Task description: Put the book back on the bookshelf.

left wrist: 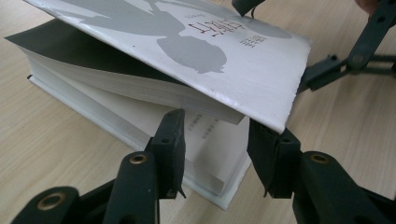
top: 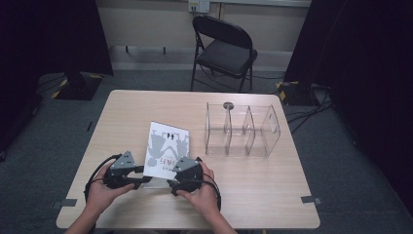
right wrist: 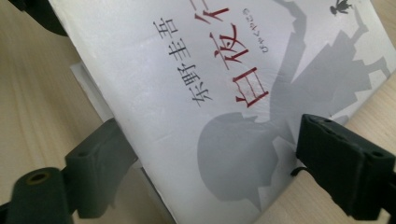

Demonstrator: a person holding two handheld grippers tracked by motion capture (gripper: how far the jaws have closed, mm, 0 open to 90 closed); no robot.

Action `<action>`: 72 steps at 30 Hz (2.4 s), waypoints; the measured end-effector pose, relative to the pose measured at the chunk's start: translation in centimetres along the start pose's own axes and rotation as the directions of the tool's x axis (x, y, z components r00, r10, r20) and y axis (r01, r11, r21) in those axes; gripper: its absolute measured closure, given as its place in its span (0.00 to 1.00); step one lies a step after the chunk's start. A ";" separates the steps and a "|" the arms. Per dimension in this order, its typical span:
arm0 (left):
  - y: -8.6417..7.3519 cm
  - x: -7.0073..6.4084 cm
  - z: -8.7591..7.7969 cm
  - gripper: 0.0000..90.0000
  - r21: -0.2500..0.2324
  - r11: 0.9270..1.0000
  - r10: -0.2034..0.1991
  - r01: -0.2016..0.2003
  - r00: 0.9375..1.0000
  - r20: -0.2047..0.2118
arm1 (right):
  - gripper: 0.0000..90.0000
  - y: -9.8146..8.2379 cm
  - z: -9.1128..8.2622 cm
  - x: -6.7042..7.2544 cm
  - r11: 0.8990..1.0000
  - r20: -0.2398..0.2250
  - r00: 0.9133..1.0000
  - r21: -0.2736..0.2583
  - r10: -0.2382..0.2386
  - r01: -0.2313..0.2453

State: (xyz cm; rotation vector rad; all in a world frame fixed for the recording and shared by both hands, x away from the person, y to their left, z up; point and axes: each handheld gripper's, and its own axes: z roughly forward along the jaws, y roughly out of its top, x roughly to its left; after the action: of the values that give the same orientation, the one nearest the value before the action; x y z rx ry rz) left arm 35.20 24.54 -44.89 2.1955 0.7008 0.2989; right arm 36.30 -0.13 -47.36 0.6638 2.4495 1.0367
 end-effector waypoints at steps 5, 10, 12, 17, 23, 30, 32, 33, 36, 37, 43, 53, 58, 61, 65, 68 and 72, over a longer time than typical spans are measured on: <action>0.2 0.2 0.0 0.65 0.009 1.000 -0.020 0.019 0.999 0.026 | 0.10 0.6 0.8 0.8 0.999 0.053 0.997 0.000 -0.049 0.049; 0.3 0.0 0.0 0.65 0.013 1.000 -0.005 0.005 1.000 0.012 | 0.11 1.2 1.3 1.3 0.999 0.079 0.996 -0.014 -0.046 0.047; 0.3 -0.1 0.0 0.65 0.022 1.000 0.009 -0.009 1.000 0.001 | 0.16 1.2 1.4 1.4 0.997 0.094 0.993 -0.027 -0.072 0.074; -0.2 -0.1 0.3 0.47 -0.006 0.999 0.042 -0.042 0.998 -0.038 | 0.43 1.7 0.2 1.4 0.985 0.111 0.979 -0.014 -0.168 0.171; -1.9 1.0 0.6 0.27 0.045 0.998 0.037 -0.034 0.997 -0.069 | 0.58 1.6 -1.4 -0.1 0.991 0.132 0.983 -0.029 -0.127 0.132; -3.1 1.9 1.1 0.23 0.076 0.996 0.059 -0.055 0.997 -0.054 | 0.67 2.1 -2.2 -1.4 0.997 0.150 0.986 -0.027 -0.069 0.074; -3.0 2.0 1.3 0.23 0.070 0.996 0.057 -0.052 0.997 -0.060 | 0.69 2.1 -2.5 -1.8 0.997 0.163 0.985 -0.030 -0.060 0.066; -3.0 2.0 1.4 0.23 0.061 0.997 0.055 -0.051 0.997 -0.059 | 0.69 2.2 -2.6 -2.1 0.998 0.158 0.986 -0.031 -0.049 0.055; -3.3 2.1 2.0 0.23 0.080 0.995 0.068 -0.062 0.995 -0.067 | 0.70 2.6 -3.0 -2.5 0.999 0.158 0.987 -0.037 -0.021 0.027; -3.3 2.1 2.0 0.23 0.080 0.995 0.068 -0.062 0.995 -0.067 | 0.70 2.6 -3.0 -2.5 0.999 0.158 0.987 -0.037 -0.021 0.027; -3.3 1.9 2.6 0.23 0.085 0.993 0.085 -0.079 0.994 -0.064 | 0.72 3.6 -3.8 -3.3 1.000 0.152 0.988 -0.013 0.001 0.001; -2.9 1.8 3.1 0.19 0.093 0.991 0.103 -0.095 0.991 -0.085 | 0.73 5.1 -5.2 -3.5 0.999 0.121 0.993 0.036 0.007 -0.011; -2.7 1.7 3.4 0.18 0.090 0.990 0.116 -0.106 0.988 -0.105 | 0.73 5.9 -6.1 -3.7 0.998 0.111 0.994 0.068 0.010 -0.018; -2.4 1.4 3.6 0.18 0.092 0.988 0.132 -0.121 0.983 -0.129 | 0.73 6.2 -6.2 -3.8 0.997 0.103 0.995 0.081 0.013 -0.021; -2.1 1.3 4.0 0.18 0.069 0.990 0.133 -0.125 0.982 -0.133 | 0.73 6.5 -6.2 -3.8 0.995 0.096 0.995 0.098 0.007 -0.016; -2.1 1.6 3.9 0.18 0.054 0.991 0.131 -0.124 0.983 -0.129 | 0.73 6.7 -6.3 -4.0 0.995 0.089 0.996 0.097 0.019 -0.028; -1.9 2.0 3.9 0.18 0.064 0.993 0.109 -0.100 0.983 -0.150 | 0.73 7.0 -6.4 -4.0 0.993 0.081 0.997 0.112 0.014 -0.023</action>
State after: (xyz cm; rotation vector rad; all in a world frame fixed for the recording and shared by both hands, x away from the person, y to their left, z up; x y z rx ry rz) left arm 37.77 24.31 -48.89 2.2846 0.6847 0.5119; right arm 38.04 -1.61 -37.33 0.7511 2.4498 0.8662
